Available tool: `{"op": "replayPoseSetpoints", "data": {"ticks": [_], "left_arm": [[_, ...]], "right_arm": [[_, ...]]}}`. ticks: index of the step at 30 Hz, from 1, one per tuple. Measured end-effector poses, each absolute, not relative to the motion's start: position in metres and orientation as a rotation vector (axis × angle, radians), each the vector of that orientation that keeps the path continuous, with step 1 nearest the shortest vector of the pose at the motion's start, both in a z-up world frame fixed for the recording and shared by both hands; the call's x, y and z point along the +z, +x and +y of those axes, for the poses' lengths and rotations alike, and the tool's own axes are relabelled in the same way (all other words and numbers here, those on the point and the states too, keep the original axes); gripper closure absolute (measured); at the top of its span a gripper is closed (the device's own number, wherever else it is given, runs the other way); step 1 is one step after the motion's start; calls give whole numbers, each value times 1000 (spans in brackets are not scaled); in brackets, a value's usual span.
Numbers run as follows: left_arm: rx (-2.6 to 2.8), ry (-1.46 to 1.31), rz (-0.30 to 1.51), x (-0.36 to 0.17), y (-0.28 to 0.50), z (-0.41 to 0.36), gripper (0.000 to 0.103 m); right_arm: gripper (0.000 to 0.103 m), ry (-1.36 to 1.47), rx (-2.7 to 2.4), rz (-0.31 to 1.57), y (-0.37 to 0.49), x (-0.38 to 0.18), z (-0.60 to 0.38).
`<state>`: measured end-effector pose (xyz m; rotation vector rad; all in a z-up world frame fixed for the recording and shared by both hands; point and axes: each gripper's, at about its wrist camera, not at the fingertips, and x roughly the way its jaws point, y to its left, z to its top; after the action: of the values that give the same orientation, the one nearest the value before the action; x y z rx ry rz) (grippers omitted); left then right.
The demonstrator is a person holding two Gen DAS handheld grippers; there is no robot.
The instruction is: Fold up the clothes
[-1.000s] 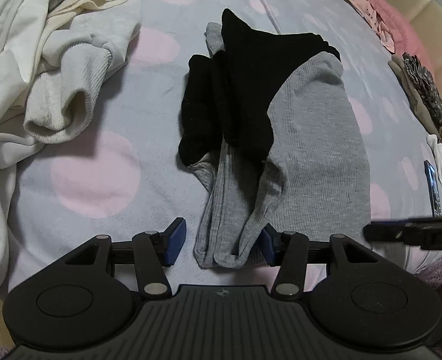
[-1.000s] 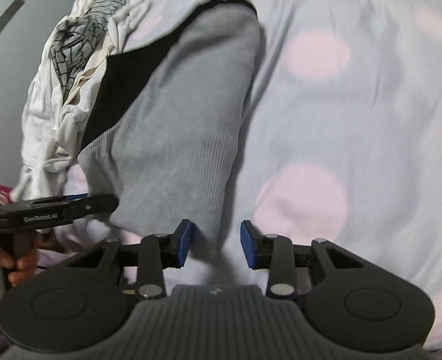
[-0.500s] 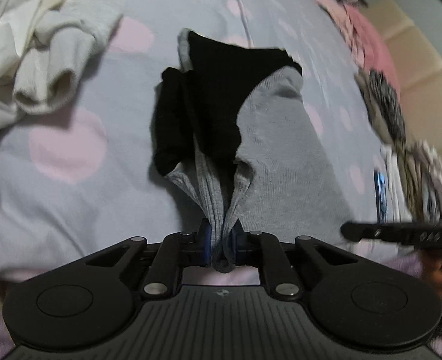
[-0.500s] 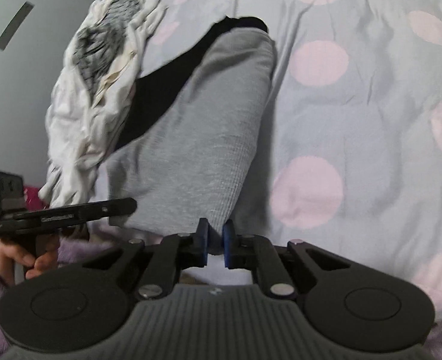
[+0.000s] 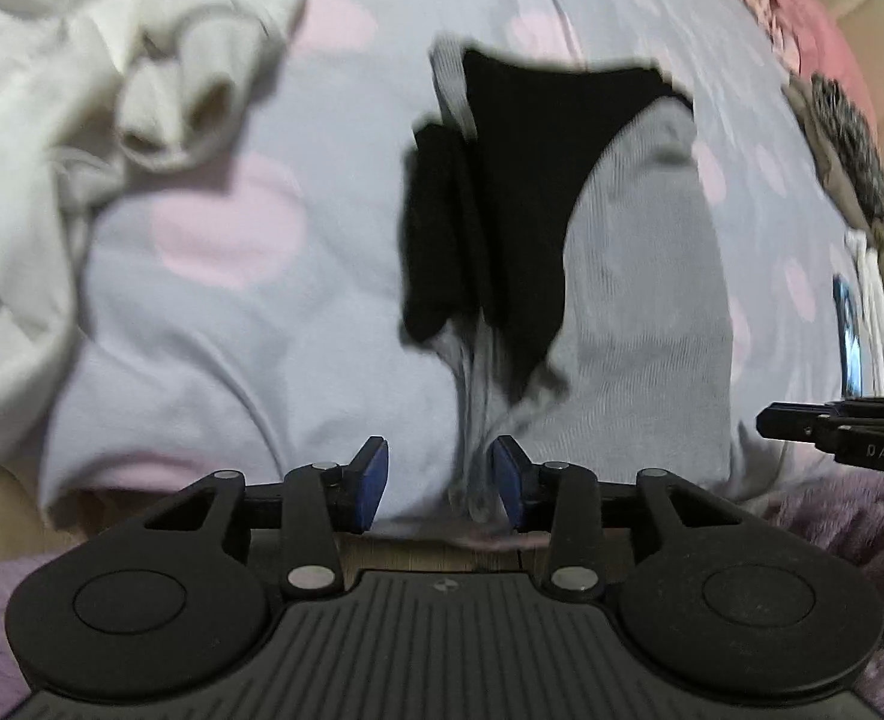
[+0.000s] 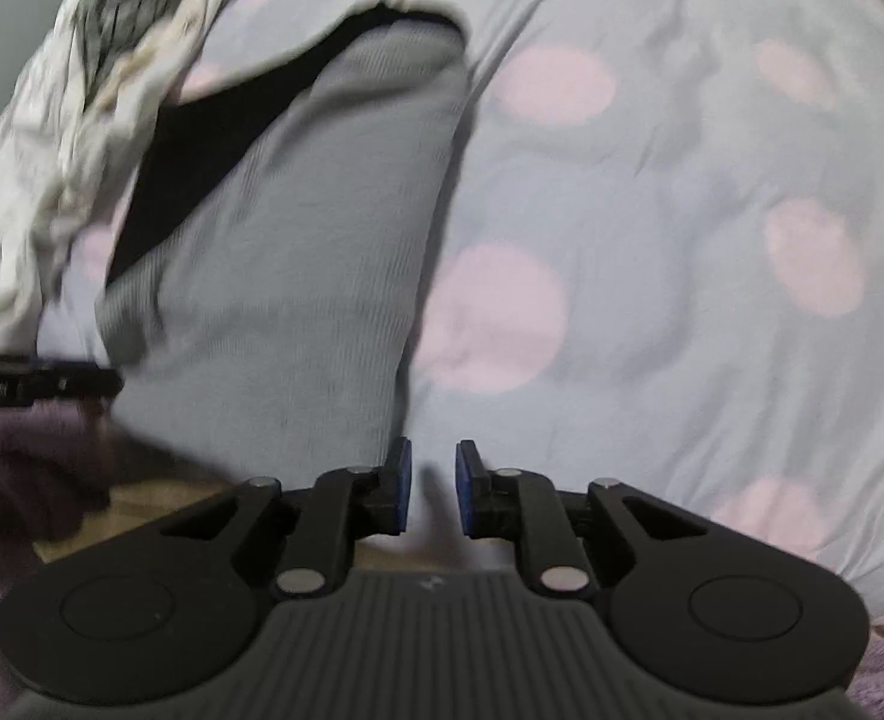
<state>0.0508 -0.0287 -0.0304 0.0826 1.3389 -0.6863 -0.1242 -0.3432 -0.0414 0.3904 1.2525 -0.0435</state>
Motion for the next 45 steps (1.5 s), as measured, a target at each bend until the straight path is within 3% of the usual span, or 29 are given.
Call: {"op": "replayPoseSetpoints", "data": {"ticks": [3, 5, 7, 15, 24, 30, 32, 38, 42, 45], "left_arm": [[-699, 30, 1249, -11, 61, -25, 61], [-722, -26, 1202, -1, 69, -29, 48], [-740, -66, 1175, 2, 80, -34, 45], [-687, -105, 1221, -39, 109, -53, 45], [-708, -136, 1187, -61, 121, -67, 44], [-726, -184, 1167, -69, 130, -80, 47], [-726, -193, 1159, -71, 130, -81, 53], [-741, -224, 1132, -76, 126, -81, 75], [-743, -242, 1114, -74, 125, -80, 80], [-752, -237, 1078, -66, 120, -80, 82]], "right_arm": [[67, 426, -64, 1195, -118, -31, -352], [66, 446, -78, 1166, -111, -27, -355], [60, 466, -91, 1140, -103, -24, -356], [51, 539, -66, 1057, -69, -19, -360], [49, 567, -68, 1020, -34, -44, -370], [49, 627, -70, 1021, -16, -66, -382], [51, 649, -56, 1019, -12, -71, -384], [62, 668, -46, 1021, -5, -87, -381], [77, 665, -57, 1010, -5, -82, -378], [82, 662, -57, 974, -9, -74, -376]]}}
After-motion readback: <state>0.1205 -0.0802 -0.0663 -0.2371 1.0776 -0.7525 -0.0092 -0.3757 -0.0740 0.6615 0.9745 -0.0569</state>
